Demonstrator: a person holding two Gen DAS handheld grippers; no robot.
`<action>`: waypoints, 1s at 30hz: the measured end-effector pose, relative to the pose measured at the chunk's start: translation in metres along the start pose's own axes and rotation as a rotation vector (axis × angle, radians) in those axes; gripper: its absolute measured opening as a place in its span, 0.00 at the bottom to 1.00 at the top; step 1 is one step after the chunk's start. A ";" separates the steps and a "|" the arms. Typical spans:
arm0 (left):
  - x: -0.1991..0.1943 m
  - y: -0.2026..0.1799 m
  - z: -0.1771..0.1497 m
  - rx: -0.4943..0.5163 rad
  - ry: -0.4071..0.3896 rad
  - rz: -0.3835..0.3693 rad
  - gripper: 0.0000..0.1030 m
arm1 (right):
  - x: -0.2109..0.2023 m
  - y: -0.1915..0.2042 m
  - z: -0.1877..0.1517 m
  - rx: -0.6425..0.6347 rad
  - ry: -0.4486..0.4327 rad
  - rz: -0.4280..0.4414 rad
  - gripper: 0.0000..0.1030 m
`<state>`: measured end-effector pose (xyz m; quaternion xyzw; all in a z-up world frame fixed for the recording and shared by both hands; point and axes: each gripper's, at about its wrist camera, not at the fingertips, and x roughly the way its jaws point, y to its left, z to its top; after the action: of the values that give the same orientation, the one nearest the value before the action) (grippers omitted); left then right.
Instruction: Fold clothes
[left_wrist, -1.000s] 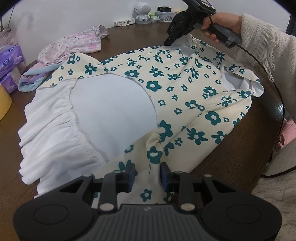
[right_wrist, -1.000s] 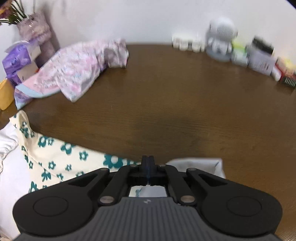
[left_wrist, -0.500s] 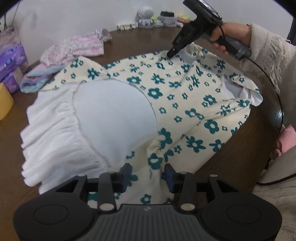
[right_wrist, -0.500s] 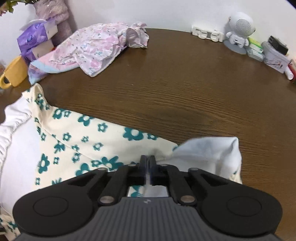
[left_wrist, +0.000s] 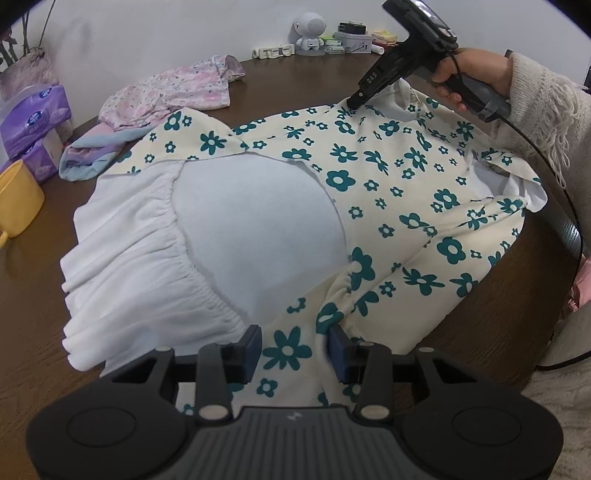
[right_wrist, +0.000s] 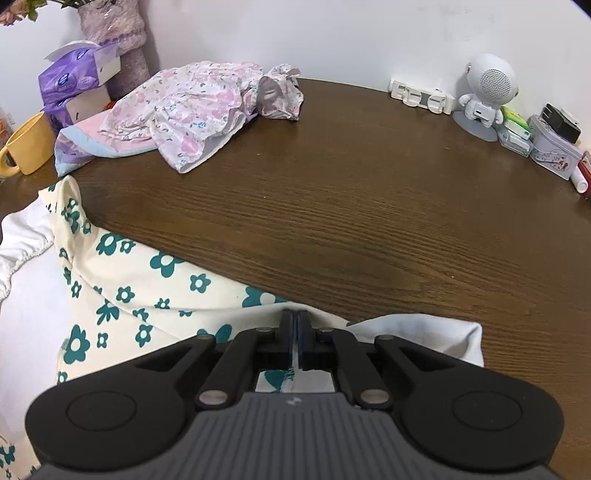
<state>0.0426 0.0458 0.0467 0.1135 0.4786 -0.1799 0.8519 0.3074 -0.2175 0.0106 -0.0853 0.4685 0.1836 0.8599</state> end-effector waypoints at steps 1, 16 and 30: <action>0.001 0.000 0.000 -0.002 -0.001 0.000 0.37 | -0.002 -0.002 0.000 0.010 -0.003 0.010 0.03; -0.032 0.052 -0.021 -0.342 -0.171 0.077 0.52 | -0.097 0.001 -0.093 -0.025 -0.167 0.058 0.57; -0.013 0.037 -0.008 -0.283 -0.154 0.068 0.51 | -0.135 -0.004 -0.177 0.106 -0.268 -0.015 0.69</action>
<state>0.0456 0.0848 0.0551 -0.0057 0.4281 -0.0899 0.8992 0.1053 -0.3091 0.0268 -0.0180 0.3577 0.1619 0.9195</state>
